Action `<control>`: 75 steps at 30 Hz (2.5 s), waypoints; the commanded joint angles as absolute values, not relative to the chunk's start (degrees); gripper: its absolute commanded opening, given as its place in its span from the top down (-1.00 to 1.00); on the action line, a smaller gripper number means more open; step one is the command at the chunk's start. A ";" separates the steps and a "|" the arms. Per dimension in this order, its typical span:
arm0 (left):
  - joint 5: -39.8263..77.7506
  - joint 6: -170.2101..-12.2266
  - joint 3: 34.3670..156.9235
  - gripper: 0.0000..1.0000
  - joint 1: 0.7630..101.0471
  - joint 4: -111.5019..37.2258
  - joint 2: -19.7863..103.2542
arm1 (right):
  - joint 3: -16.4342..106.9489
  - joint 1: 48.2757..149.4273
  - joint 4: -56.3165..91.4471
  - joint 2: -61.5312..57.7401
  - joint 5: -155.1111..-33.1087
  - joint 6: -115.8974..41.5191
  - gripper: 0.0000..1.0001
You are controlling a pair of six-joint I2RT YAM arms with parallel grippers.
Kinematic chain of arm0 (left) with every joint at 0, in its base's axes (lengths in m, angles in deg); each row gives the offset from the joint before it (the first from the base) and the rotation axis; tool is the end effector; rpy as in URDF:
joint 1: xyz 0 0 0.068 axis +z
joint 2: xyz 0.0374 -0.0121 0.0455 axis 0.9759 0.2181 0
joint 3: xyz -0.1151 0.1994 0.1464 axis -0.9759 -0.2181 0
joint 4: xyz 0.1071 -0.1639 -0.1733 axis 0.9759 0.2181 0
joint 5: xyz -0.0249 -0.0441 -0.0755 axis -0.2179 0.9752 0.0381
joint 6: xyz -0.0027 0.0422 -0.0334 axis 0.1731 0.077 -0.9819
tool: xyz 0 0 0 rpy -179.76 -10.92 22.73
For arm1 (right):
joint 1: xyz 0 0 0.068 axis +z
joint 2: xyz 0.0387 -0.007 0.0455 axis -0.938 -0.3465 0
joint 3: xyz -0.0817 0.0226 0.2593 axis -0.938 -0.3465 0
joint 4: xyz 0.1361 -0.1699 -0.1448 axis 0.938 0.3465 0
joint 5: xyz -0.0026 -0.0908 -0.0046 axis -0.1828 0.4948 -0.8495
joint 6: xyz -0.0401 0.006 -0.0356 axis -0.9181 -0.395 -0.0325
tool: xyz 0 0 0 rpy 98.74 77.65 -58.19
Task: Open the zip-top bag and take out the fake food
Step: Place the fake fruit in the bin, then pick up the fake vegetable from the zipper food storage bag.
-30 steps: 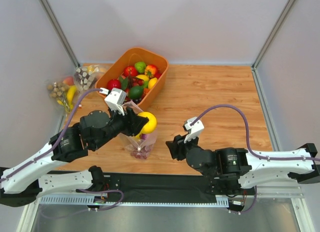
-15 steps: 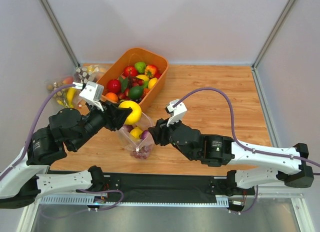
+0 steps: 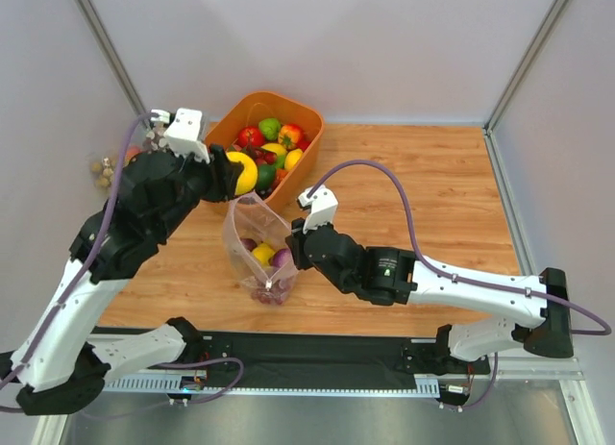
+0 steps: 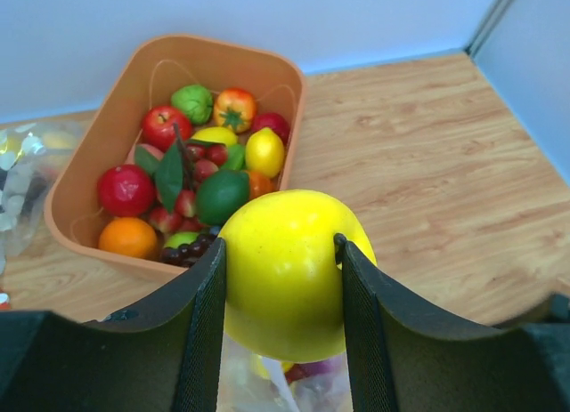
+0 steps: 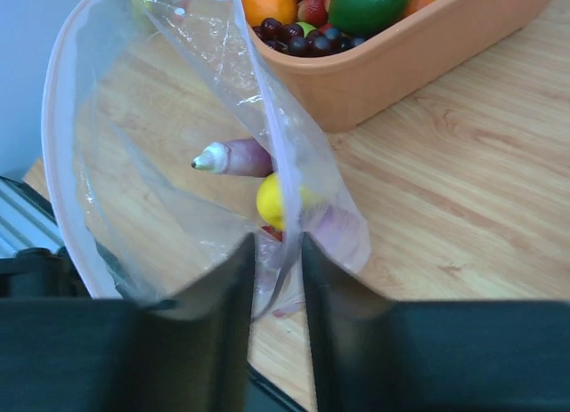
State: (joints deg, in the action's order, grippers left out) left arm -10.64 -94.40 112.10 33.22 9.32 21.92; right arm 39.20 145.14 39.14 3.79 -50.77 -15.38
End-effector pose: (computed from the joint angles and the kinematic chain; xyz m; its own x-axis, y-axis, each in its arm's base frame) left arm 0.1155 -0.0944 0.4941 -0.2363 -0.1012 -0.9664 0.3444 0.9213 -0.1807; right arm 0.0942 0.2794 0.3556 -0.4180 -0.0618 -0.9063 -0.5193 0.8349 0.1825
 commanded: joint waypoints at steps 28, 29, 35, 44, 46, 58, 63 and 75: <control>5.07 -95.99 114.01 -0.99 56.05 0.65 53.79 | 37.56 142.06 50.36 19.50 -41.92 -15.70 0.99; 6.03 -96.07 113.48 -0.99 56.05 0.39 50.91 | 37.91 142.06 50.89 20.12 -41.21 -16.14 0.99; 12.44 -97.74 108.85 -0.99 55.96 3.03 38.35 | 40.02 141.97 54.06 21.18 -37.69 -16.15 0.99; 15.35 -102.31 90.21 -0.99 46.21 3.72 12.25 | 34.57 147.06 49.15 8.99 -42.26 -7.36 0.99; 18.33 -105.11 87.12 -0.98 44.89 3.55 7.57 | 35.10 148.03 47.92 6.34 -44.18 -5.95 0.99; 30.21 -110.49 73.93 -0.82 43.92 6.01 -10.99 | 38.88 149.61 36.22 -5.80 -55.00 -5.07 0.99; 32.14 -113.82 66.38 -0.61 43.92 4.43 -15.39 | 37.83 150.67 37.36 -4.76 -54.31 -2.87 0.99; 29.96 -116.02 55.65 -0.18 40.24 -2.16 -13.02 | 30.71 150.85 40.79 4.83 -49.73 1.17 0.99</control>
State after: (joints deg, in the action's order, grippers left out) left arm 30.19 -114.23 56.43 42.29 2.40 -14.65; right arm 31.82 150.56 40.96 2.68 -52.51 -1.28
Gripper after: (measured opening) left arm 0.590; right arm 0.008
